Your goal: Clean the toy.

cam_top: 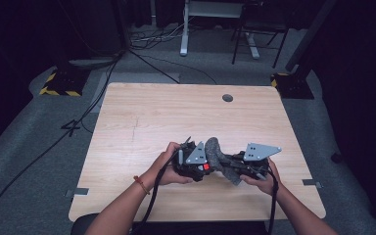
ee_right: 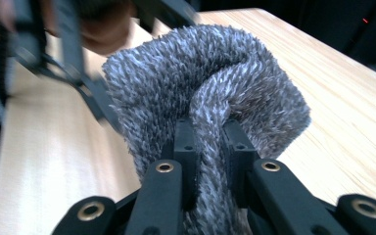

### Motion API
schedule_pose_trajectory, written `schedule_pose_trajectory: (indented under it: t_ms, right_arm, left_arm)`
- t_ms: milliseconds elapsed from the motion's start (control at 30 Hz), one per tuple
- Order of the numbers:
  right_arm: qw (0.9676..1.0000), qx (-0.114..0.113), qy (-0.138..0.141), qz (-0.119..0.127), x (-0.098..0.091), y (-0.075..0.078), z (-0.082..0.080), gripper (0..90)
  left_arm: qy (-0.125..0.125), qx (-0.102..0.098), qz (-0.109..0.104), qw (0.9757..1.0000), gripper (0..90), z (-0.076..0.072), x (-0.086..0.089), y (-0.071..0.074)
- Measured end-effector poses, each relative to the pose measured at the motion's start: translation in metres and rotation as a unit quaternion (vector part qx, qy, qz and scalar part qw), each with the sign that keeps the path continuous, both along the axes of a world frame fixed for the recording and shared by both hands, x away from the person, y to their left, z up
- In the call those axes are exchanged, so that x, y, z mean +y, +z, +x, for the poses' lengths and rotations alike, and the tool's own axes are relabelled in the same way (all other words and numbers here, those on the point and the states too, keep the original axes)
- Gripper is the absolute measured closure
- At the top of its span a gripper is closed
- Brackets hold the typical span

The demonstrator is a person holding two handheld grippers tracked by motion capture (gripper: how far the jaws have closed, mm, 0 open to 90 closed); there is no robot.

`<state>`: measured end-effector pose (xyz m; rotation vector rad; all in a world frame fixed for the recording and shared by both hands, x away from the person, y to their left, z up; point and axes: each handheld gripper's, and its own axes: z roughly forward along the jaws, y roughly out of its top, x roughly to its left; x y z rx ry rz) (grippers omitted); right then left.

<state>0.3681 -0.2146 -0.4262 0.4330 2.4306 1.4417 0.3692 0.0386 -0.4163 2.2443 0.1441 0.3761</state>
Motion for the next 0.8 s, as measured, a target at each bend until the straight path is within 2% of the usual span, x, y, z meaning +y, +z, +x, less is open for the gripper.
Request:
schedule_pose_trajectory:
  t_ms: [100,200,267,367,433,567,600,733,800]
  right_arm:
    - [0.9998,0.016,-0.012,0.0,-0.005,-0.005,0.008,80.4]
    - [0.9991,0.036,-0.013,-0.016,-0.004,-0.014,0.013,80.4]
    - [0.9983,0.056,-0.007,-0.017,-0.003,-0.018,0.016,80.3]
    - [0.9971,0.072,0.006,-0.024,0.002,-0.025,0.018,80.3]
    - [0.9965,0.077,0.016,-0.029,0.005,-0.028,0.017,80.2]
    - [0.9944,0.089,0.049,0.03,0.004,-0.024,0.015,80.2]
    - [0.994,0.089,0.052,0.037,0.002,-0.024,0.015,80.2]
    - [0.9918,0.089,0.053,0.076,-0.005,-0.022,0.014,80.4]
    - [0.9909,0.082,0.055,0.092,-0.008,-0.017,0.014,80.5]
  left_arm:
    - [0.002,-0.007,-0.021,0.9998,33.5,-0.001,0.005,0.006]
    - [0.001,-0.011,-0.037,0.9992,33.4,-0.004,0.008,0.012]
    - [-0.001,-0.013,-0.046,0.9989,33.5,-0.004,0.01,0.014]
    - [-0.006,-0.018,-0.064,0.9977,33.5,-0.006,0.012,0.017]
    - [-0.012,-0.013,-0.074,0.9971,33.5,-0.007,0.012,0.018]
    - [-0.015,-0.005,-0.079,0.9967,33.1,-0.005,0.011,0.013]
    - [-0.014,0.005,-0.084,0.9963,33.0,-0.003,0.012,0.012]
    - [-0.001,0.008,-0.063,0.998,31.6,0.001,0.012,0.008]
    - [0.001,0.023,-0.068,0.9974,32.0,0.003,0.013,0.005]
